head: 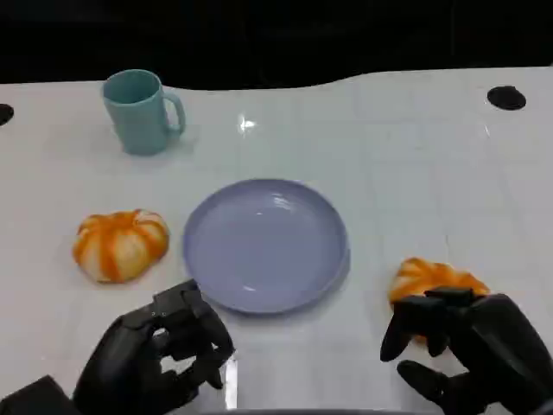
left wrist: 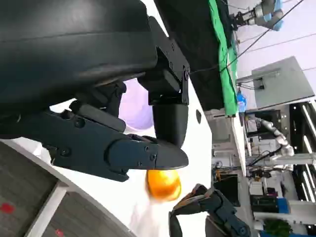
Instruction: Grasp the bread from the table and place it into the plate.
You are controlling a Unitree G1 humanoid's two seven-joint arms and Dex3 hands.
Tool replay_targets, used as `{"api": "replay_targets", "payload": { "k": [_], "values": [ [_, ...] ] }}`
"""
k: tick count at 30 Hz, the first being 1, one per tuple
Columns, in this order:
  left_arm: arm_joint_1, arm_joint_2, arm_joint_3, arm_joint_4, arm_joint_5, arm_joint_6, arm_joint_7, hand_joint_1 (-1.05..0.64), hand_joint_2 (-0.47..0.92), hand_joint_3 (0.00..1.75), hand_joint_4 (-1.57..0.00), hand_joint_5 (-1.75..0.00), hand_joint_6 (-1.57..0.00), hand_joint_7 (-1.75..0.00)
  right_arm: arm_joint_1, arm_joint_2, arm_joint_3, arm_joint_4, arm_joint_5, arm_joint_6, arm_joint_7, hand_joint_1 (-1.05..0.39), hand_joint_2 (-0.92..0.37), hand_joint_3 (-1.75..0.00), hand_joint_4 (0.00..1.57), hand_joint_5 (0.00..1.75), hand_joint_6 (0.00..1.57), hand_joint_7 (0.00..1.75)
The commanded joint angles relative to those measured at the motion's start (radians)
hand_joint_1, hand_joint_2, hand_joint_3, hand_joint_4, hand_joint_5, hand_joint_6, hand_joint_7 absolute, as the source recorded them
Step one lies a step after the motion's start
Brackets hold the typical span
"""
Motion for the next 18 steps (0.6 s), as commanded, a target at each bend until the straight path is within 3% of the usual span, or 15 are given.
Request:
{"api": "replay_targets", "payload": {
  "k": [1, 18],
  "values": [
    [0.006, 0.012, 0.005, 0.001, -0.001, 0.003, -0.001, -0.53, 0.92, 0.30, -0.66, -1.75, -0.58, -1.54, 0.000, -0.014, -0.010, -0.002, 0.004, 0.003, -0.002, -0.17, -0.26, -1.13, 0.79, 1.60, 0.76, 1.28],
    [0.005, 0.014, 0.007, 0.004, -0.005, -0.004, -0.006, -0.53, 0.92, 0.30, -0.66, -1.75, -0.58, -1.54, 0.000, -0.011, -0.009, -0.005, 0.006, 0.006, 0.000, -0.15, -0.25, -1.13, 0.80, 1.60, 0.76, 1.27]
  ]
}}
